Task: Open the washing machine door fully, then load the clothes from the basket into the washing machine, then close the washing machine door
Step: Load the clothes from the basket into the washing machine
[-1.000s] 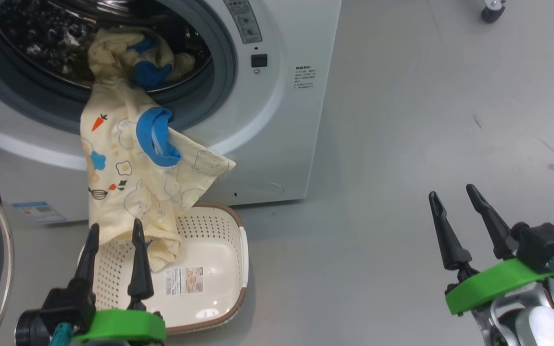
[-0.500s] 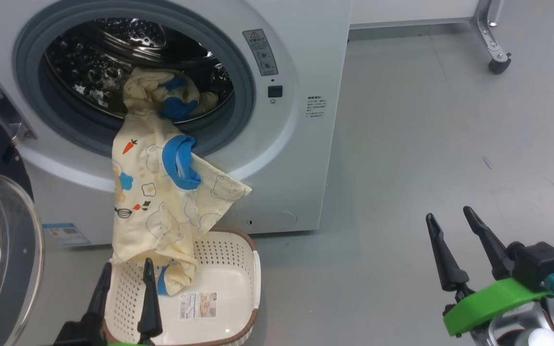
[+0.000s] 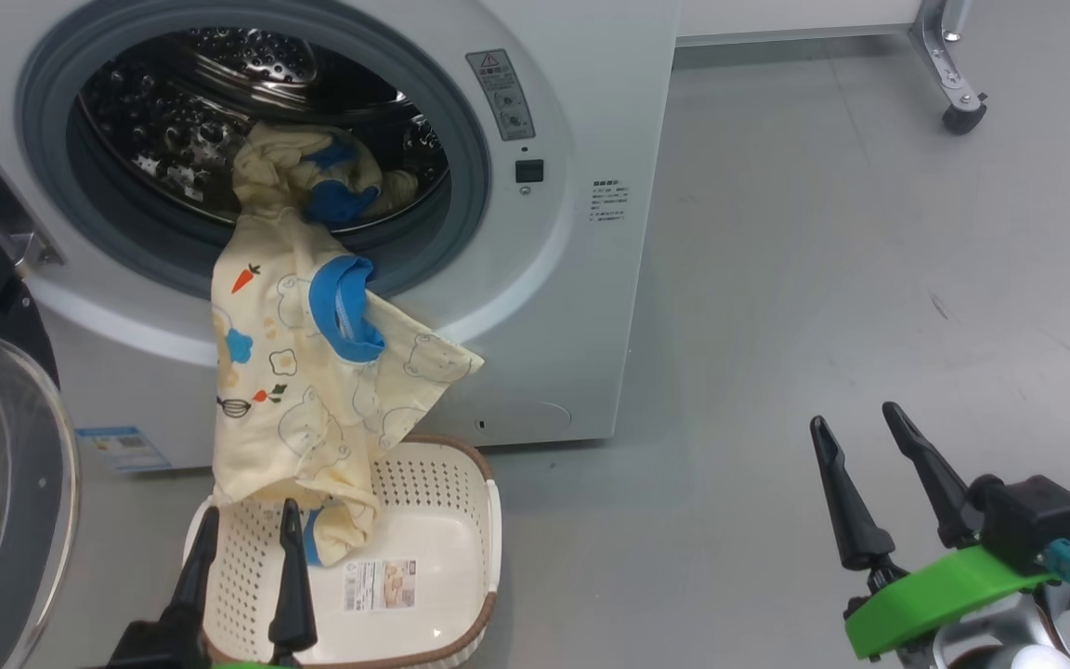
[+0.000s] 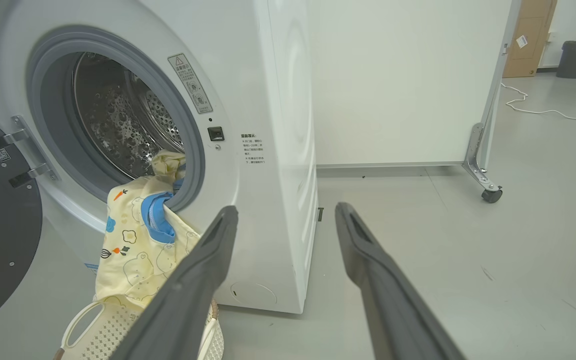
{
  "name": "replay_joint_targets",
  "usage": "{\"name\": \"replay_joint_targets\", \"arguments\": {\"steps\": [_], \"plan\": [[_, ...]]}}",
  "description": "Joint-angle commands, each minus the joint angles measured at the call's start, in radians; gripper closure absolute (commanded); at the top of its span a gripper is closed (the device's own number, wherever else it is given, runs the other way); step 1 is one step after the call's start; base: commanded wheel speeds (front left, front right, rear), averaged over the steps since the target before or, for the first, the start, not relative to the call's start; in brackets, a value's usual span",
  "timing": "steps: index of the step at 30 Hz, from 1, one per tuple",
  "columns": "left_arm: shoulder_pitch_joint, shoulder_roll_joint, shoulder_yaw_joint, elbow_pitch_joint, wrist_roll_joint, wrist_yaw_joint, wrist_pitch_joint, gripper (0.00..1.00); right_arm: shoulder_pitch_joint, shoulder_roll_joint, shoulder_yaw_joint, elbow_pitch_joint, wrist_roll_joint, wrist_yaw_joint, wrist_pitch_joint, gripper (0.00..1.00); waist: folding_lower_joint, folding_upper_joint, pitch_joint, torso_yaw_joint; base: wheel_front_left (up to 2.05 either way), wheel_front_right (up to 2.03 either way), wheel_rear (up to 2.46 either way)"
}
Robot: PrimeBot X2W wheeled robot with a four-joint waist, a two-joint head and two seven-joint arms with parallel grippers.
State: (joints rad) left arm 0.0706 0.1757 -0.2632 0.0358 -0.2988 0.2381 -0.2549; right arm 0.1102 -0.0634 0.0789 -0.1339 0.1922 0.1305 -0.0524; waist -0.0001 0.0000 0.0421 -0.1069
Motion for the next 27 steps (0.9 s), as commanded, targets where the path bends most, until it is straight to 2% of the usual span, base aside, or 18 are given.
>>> {"name": "replay_joint_targets", "arguments": {"steps": [1, 14, 21, 27], "plan": [[-0.036, 0.003, 0.036, -0.03, 0.014, 0.001, -0.007, 0.0, -0.018, -0.006, 0.019, -0.039, -0.008, 0.0, 0.002, 0.0, 0.0001, 0.0, 0.001, 0.0, 0.0, 0.0, 0.0], [-0.06, -0.009, 0.034, -0.003, 0.017, -0.002, -0.007, 0.0, -0.019, -0.014, 0.016, -0.046, -0.019, 0.0, 0.014, 0.0, 0.0001, 0.0, 0.026, 0.007, 0.0, 0.0, 0.0], [-0.139, -0.013, 0.023, 0.066, 0.006, -0.027, -0.003, 0.0, -0.034, -0.026, 0.012, -0.057, -0.018, 0.0, 0.015, 0.0, 0.0001, 0.0, 0.077, 0.015, 0.0, 0.0, 0.0], [-0.256, -0.019, 0.006, 0.19, -0.01, -0.066, 0.034, 0.0, -0.064, -0.039, 0.02, -0.067, -0.008, 0.0, 0.012, 0.0, 0.0001, 0.0, 0.15, 0.013, 0.0, 0.0, 0.0]]}}
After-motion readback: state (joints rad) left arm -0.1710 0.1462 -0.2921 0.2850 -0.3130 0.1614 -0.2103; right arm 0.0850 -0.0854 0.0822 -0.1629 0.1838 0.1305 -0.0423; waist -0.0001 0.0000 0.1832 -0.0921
